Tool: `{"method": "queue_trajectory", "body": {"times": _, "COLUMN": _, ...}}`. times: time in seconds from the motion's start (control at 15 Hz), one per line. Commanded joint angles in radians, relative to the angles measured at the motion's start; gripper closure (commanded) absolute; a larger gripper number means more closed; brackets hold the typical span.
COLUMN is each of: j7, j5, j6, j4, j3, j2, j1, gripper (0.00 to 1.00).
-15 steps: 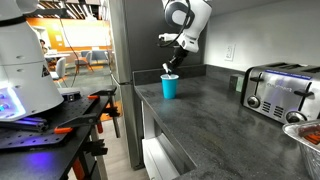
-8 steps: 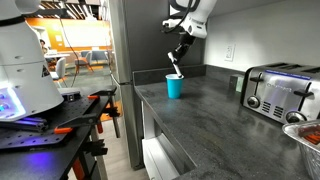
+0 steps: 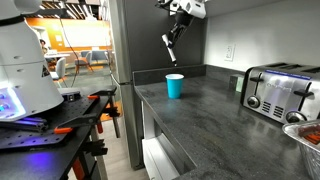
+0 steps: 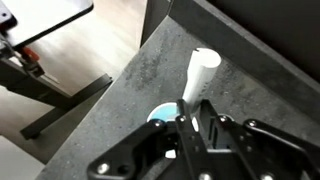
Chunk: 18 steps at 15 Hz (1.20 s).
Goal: Remove the marker from the cup
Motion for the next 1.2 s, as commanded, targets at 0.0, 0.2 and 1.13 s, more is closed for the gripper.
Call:
{"method": "queue_trajectory", "body": {"times": 0.0, "j7": 0.037, "j5": -0.099, "j6": 0.067, "j4": -0.069, "j3": -0.044, "j2": -0.059, "j1": 0.026, "gripper": 0.95}}
{"method": "queue_trajectory", "body": {"times": 0.2, "j7": 0.09, "j5": -0.218, "j6": 0.197, "j4": -0.112, "j3": -0.081, "j2": -0.049, "j1": 0.03, "gripper": 0.95}}
{"method": "queue_trajectory", "body": {"times": 1.13, "j7": 0.924, "j5": -1.115, "j6": 0.326, "j4": -0.074, "j3": -0.314, "j2": 0.259, "j1": 0.286, "gripper": 0.95}}
